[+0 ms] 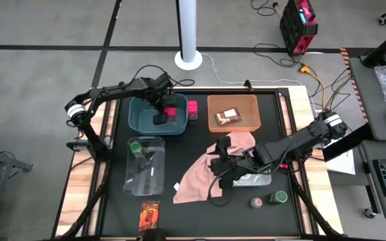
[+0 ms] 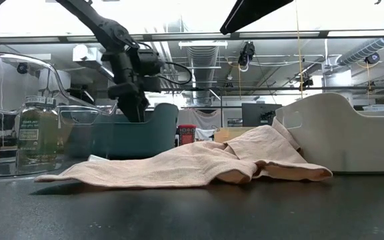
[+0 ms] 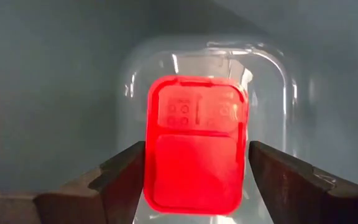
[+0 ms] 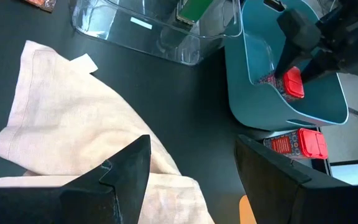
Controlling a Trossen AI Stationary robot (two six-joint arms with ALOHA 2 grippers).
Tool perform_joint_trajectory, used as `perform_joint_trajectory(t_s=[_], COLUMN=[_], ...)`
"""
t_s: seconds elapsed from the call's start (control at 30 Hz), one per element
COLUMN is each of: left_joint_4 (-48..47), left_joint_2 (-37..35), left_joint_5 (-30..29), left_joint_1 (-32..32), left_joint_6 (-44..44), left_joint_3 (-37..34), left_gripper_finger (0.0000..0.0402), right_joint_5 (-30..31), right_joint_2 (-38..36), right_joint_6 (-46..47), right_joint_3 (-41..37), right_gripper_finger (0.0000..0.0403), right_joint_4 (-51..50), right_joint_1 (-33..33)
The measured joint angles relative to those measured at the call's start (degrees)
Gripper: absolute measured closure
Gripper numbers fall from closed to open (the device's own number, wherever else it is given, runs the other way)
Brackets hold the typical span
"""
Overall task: Sort spices by type
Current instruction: Put the bottom red seasoning can into the blue bin, then put the green seasoning bottle into the transparent bin
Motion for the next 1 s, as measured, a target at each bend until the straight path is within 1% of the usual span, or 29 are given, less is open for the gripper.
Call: perform_joint_trajectory(t_s=[0.23,0.43,0.63,0.8,0.93,1.0], left_joint_4=[-3.24,-3.78,-3.89,-3.9,-3.88,-3.85], left_joint_2=[-3.35,-8.57,-14.66,-18.94,-21.31,-22.12], left_joint_5=[-0.09,-0.17,-0.19,-0.17,-0.19,-1.74], left_joint_1=[-0.02,-0.04,-1.02,-4.73,-9.53,-12.25], left_joint_6=[-1.91,-3.14,-8.61,-13.6,-17.32,-20.07], left_joint_3=[-0.02,-0.02,-0.02,-0.02,-0.02,-0.03], left_gripper_finger=[0.0137,0.0137,0.0137,0.0137,0.0137,0.0137], right_joint_5=[0.0,0.0,0.03,0.03,0.0,0.04], right_joint_2=[0.0,0.0,0.0,-0.02,-0.03,-0.04], right_joint_6=[-0.02,-0.01,1.19,3.96,7.75,10.34], right_joint_3=[0.0,0.0,0.0,0.0,0.0,0.0], right_gripper_finger=[0.0181,0.0181,0.0181,0.0181,0.0181,0.0181], right_joint_4=[-0.22,-0.33,-1.89,-4.48,-7.57,-9.6], right_joint_1=[0.0,0.0,0.0,0.0,0.16,0.39])
